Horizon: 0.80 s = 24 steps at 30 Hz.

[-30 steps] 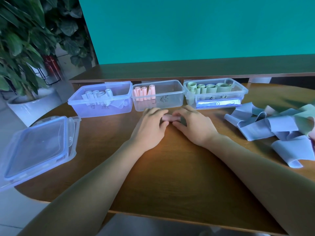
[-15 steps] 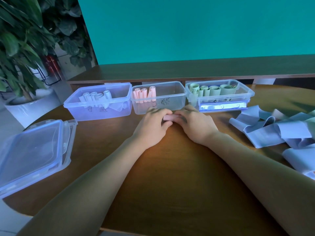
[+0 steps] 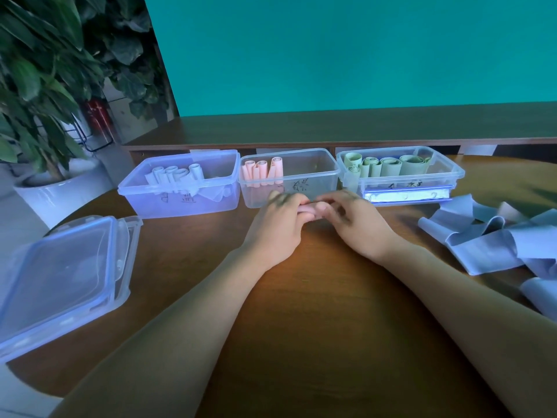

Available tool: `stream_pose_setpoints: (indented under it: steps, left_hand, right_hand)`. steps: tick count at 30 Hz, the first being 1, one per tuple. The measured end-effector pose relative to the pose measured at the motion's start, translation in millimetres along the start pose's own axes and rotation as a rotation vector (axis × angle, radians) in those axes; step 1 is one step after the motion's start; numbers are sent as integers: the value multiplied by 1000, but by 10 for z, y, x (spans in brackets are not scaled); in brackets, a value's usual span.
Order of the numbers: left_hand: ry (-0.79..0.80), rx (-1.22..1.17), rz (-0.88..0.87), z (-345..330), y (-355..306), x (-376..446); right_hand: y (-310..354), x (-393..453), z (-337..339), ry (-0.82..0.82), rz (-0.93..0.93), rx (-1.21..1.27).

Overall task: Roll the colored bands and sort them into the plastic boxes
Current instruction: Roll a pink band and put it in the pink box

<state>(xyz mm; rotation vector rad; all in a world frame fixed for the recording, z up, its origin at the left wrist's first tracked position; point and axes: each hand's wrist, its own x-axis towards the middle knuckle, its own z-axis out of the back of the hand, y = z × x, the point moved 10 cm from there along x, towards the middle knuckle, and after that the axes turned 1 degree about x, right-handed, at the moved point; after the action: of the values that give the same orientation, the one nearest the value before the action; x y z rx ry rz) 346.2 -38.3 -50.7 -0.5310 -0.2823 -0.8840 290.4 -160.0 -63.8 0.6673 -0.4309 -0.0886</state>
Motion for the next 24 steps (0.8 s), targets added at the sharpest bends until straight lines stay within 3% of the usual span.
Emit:
stream_pose_setpoints:
  steps: [3,11,16,24]
  left_hand:
    - [-48,-74,38,82,57,-35]
    - [-158,-206,44,257,44,-145]
    - [-247,-199,33,389,79,-172]
    - [-298,-288,-3,398,149,-121]
  right_hand:
    - [74,-89,66,2,-20,281]
    - [305,-145,182,-30,-21,666]
    - [392,-109,199,-124,-25,605]
    - [435,33,228,-60,18,589]
